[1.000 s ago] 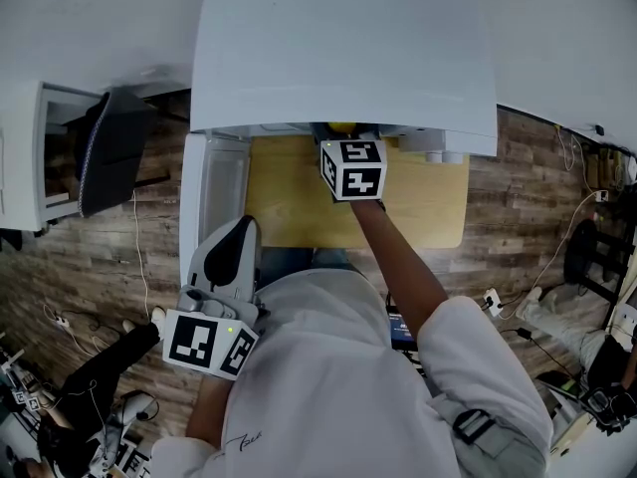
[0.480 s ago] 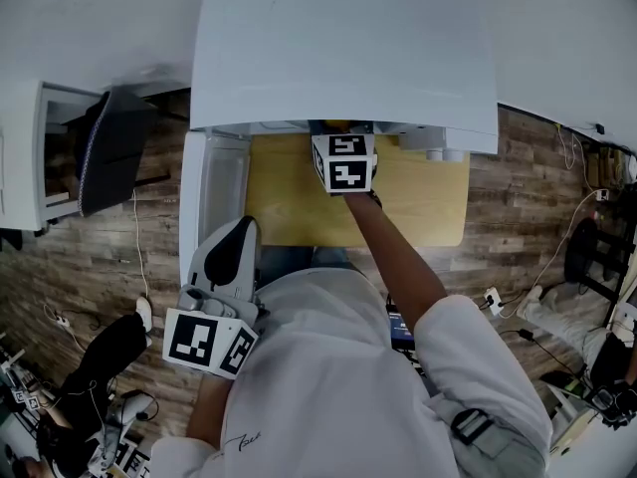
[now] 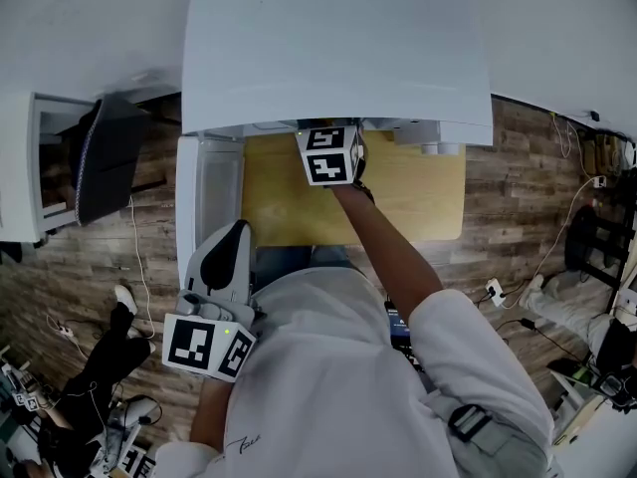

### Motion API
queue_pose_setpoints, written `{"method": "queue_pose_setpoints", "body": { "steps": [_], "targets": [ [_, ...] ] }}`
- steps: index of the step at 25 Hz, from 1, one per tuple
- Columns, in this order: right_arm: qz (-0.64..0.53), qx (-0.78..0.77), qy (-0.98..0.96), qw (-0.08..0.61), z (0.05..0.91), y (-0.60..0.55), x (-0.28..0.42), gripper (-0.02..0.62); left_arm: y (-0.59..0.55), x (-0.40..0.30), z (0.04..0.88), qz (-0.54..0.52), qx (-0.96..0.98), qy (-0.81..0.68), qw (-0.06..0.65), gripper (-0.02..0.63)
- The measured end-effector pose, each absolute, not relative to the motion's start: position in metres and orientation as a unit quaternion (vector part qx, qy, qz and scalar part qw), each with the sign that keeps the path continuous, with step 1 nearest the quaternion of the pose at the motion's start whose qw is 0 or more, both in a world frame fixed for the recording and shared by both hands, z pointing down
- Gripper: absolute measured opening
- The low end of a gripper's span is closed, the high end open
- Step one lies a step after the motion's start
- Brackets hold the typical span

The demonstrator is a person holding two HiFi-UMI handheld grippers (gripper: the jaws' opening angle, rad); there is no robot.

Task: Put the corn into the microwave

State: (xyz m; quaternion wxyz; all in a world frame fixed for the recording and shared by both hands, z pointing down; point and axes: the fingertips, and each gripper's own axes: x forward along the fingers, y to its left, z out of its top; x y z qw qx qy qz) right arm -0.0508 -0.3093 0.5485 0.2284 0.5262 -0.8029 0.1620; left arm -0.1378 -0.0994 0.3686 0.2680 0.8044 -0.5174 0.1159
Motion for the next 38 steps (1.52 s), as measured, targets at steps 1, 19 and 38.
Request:
{"method": "queue_pose_setpoints", "body": {
  "steps": [1, 19, 38],
  "targets": [
    [0.156, 0.527, -0.802, 0.232, 0.548, -0.311, -0.051, 0.259, -0.1, -0.138, 0.369, 0.116, 0.805, -0.517, 0.268, -0.011],
    [0.121, 0.537, -0.789, 0.272, 0.562, -0.317, -0.056, 0.259, -0.095, -0.145, 0.37, 0.116, 0.804, -0.519, 0.268, -0.011],
    [0.137, 0.532, -0.79, 0.271, 0.564, -0.314, -0.054, 0.282, -0.091, -0.139, 0.363, 0.11, 0.806, -0.518, 0.265, -0.011]
  ]
}}
